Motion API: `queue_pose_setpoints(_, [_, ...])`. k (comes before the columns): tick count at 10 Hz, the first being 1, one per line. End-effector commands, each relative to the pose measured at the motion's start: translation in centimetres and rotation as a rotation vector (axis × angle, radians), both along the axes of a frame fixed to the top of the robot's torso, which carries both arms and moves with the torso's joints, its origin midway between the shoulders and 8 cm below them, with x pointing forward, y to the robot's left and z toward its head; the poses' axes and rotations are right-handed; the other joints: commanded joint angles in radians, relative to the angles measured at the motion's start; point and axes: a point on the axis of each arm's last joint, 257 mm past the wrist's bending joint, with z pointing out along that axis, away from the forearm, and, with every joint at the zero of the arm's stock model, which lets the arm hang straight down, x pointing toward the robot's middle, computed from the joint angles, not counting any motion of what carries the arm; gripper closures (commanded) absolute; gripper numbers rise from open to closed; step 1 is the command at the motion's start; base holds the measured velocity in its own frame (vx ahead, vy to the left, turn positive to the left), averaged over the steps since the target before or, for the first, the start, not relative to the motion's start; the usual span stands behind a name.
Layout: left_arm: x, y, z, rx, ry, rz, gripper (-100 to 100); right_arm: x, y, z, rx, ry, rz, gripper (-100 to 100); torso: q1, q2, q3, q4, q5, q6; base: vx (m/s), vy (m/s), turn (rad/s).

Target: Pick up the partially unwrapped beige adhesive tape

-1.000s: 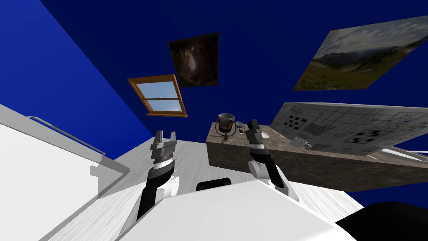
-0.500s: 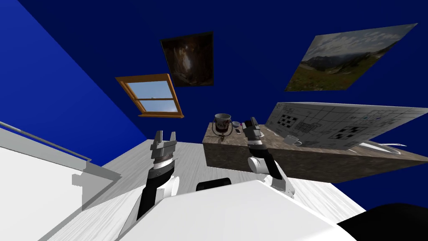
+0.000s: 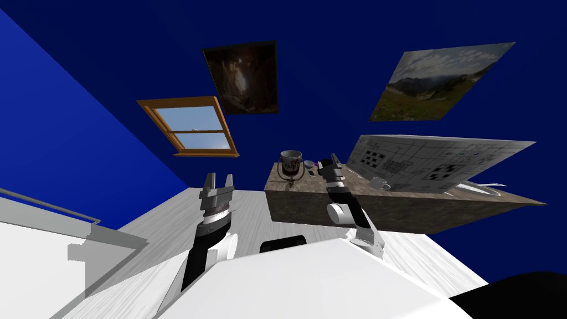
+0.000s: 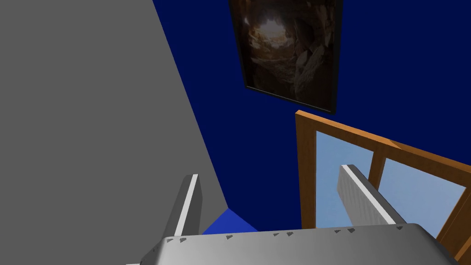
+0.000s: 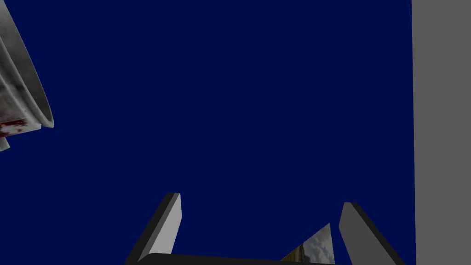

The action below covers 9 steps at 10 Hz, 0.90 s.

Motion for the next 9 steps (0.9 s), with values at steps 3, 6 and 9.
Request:
queue_pose_setpoints(3, [0.0, 0.0, 0.0, 0.000, 0.000, 0.000, 0, 1.6, -0.1, -0.5, 0.105, 0.040, 0.070, -100, 0.000, 0.000, 0.000, 0.000, 0.000, 0.000, 0.016, -0.035, -0.061])
queue_pose_setpoints(6, [0.0, 0.0, 0.0, 0.000, 0.000, 0.000, 0, 3.5, -0.1, -0.6, 0.223, 0.075, 0.149, -100, 0.001, 0.000, 0.000, 0.000, 0.000, 0.000, 0.019, -0.033, -0.071])
queue_pose_setpoints(9, [0.0, 0.0, 0.0, 0.000, 0.000, 0.000, 0, 4.9, 0.1, -1.4, 0.316, 0.127, 0.206, -100, 0.001, 0.000, 0.000, 0.000, 0.000, 0.000, 0.019, -0.026, -0.050])
